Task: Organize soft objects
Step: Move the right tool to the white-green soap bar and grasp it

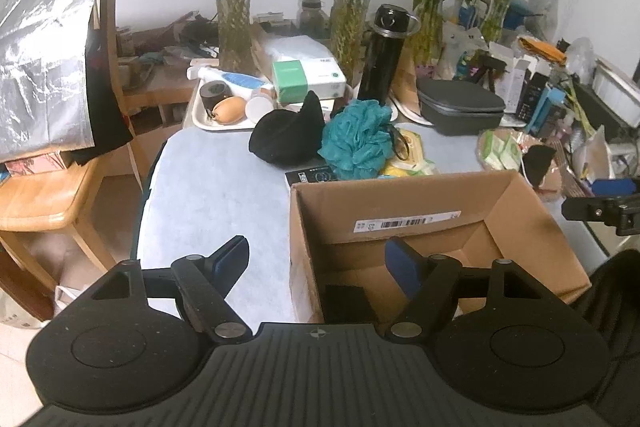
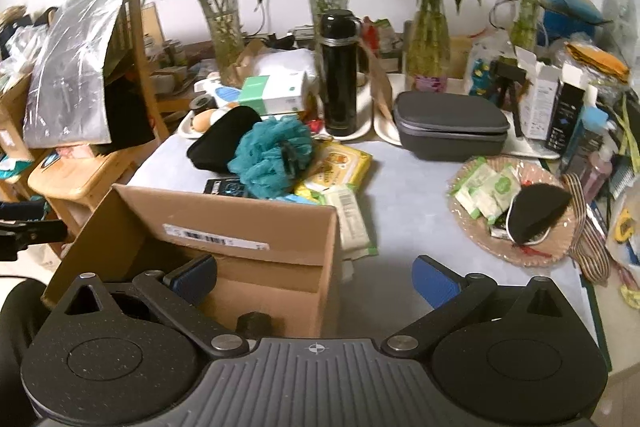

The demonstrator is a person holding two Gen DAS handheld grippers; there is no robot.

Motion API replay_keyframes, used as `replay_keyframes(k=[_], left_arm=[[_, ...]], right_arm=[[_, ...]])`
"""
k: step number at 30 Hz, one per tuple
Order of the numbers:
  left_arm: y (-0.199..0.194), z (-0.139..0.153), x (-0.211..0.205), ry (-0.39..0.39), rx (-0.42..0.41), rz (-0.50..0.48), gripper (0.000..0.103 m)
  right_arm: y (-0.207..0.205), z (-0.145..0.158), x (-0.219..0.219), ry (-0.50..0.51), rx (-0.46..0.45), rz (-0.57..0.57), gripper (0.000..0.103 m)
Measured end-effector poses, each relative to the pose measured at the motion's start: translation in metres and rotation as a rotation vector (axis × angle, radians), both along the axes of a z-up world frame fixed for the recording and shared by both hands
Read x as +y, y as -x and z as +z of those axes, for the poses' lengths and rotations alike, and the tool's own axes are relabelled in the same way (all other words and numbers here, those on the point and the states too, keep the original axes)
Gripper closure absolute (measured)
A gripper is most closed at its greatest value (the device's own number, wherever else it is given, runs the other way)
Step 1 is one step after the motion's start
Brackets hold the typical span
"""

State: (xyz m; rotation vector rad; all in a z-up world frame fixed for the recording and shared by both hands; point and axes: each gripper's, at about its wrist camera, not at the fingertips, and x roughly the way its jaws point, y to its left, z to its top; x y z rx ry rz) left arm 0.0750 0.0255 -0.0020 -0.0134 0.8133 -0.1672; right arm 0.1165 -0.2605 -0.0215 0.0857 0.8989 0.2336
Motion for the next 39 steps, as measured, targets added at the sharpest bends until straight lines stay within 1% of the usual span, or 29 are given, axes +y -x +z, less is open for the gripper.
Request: replay_keyframes(k=[3, 11, 20, 22, 28, 33, 35, 36, 39], left_arm=[[-0.002, -0.002, 0.004, 0.007, -0.002, -0.006, 0.028], [-0.008, -0.004, 0.01, 0.015, -0.047, -0.029, 0.028], [-0.017, -0.014, 0.02, 0.049, -0.053, -0.033, 0.028], [-0.019, -0.017, 0.023, 0.061, -0.05, -0.032, 0.028], [-0.027, -0.027, 0.036, 0.146, -0.019, -0.015, 0.028], [-0.033, -0.034, 0.039, 0.154, -0.012, -0.009, 0.028], [-0.035, -0.035, 0.039, 0.157, -0.007, -0.01, 0.028], [-0.035, -0.036, 0.04, 0.158, -0.005, -0.012, 0.028], [-0.037, -0.038, 0.041, 0.163, 0.0, -0.014, 0.028]], right_arm=[[-0.004, -0.006, -0.006, -0.012, 0.007, -0.016, 0.0], [-0.022, -0.017, -0.019, -0.002, -0.001, -0.052, 0.0], [-0.056, -0.035, -0.042, -0.023, -0.008, -0.108, 0.0], [-0.065, -0.041, -0.047, -0.03, -0.003, -0.115, 0.0], [-0.097, -0.063, -0.056, -0.035, 0.04, -0.125, 0.0], [-0.127, -0.087, -0.055, -0.042, 0.093, -0.101, 0.001], [-0.14, -0.097, -0.052, -0.04, 0.122, -0.076, 0.003], [-0.146, -0.102, -0.05, -0.042, 0.135, -0.062, 0.006], [-0.163, -0.116, -0.044, -0.059, 0.164, -0.007, 0.007]])
